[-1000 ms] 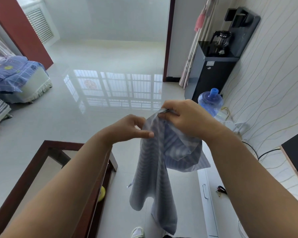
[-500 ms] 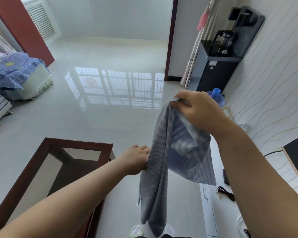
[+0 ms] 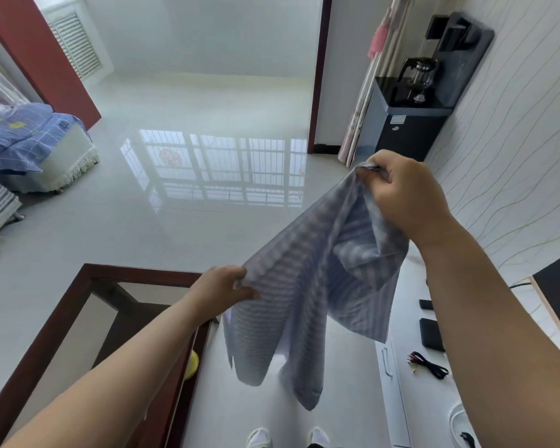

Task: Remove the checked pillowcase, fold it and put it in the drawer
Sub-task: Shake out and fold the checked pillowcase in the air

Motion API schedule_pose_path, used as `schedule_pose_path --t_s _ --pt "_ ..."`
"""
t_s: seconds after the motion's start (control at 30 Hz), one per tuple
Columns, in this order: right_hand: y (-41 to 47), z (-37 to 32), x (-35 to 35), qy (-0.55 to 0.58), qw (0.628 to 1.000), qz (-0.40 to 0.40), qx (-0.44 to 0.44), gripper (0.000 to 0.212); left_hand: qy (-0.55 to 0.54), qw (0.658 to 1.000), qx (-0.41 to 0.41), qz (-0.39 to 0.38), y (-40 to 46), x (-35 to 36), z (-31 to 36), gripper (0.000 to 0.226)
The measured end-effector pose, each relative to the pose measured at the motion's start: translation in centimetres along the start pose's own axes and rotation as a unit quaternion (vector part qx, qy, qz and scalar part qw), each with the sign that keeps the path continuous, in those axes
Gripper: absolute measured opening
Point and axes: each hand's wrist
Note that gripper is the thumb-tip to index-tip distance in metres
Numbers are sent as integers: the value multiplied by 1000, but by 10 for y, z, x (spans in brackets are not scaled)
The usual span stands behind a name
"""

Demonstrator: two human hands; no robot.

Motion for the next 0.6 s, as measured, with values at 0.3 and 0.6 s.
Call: schedule_pose_path --t_s 0.3,0.6 --pt "21 16 -2 -16 999 0 44 15 -337 916 -38 214 -21 -2 0 20" --pt "33 50 5 -93 986 -75 113 21 54 911 212 350 -28 -16 6 14"
Point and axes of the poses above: each hand's wrist, its own y-axis towards the middle knuckle, its own x-axis out of the palm, z = x × y, and after that the axes turned 15 degrees about x, right-handed
